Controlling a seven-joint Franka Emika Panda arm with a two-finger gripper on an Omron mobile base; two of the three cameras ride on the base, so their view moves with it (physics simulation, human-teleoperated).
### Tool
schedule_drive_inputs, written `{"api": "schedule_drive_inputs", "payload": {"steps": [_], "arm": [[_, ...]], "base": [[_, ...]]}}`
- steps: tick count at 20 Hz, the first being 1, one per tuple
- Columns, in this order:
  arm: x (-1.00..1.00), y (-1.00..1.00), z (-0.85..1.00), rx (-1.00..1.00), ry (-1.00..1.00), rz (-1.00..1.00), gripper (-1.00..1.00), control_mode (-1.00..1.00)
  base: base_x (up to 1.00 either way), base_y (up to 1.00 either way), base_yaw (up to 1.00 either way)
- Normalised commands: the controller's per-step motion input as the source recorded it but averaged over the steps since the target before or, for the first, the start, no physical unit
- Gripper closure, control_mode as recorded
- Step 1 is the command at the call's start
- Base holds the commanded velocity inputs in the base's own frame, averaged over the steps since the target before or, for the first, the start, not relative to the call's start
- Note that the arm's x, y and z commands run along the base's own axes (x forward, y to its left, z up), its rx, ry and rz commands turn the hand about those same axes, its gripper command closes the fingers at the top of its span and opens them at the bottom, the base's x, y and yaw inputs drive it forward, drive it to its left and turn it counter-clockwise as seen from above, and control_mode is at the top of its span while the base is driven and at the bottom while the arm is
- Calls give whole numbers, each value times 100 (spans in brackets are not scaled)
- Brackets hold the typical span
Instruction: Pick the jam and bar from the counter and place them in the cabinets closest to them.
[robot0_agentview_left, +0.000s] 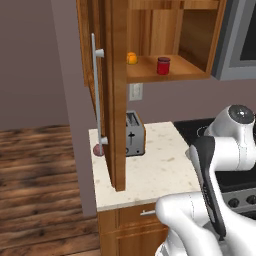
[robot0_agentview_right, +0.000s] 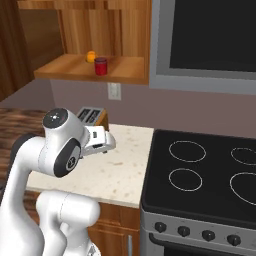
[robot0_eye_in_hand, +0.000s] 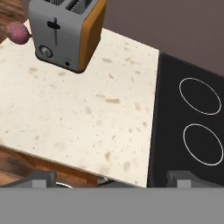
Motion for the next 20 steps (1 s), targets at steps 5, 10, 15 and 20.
{"api": "schedule_drive_inputs", "payload": {"steps": [5, 10, 15, 20], "arm": [[0, 0, 0, 0, 0, 0, -100, 100], [0, 0, 0, 0, 0, 0, -100, 100], [0, 0, 0, 0, 0, 0, -100, 100], [0, 0, 0, 0, 0, 0, -100, 100]], "base": [[-45, -5, 0], [-45, -13, 0], [-22, -36, 0], [-4, -54, -3]]}}
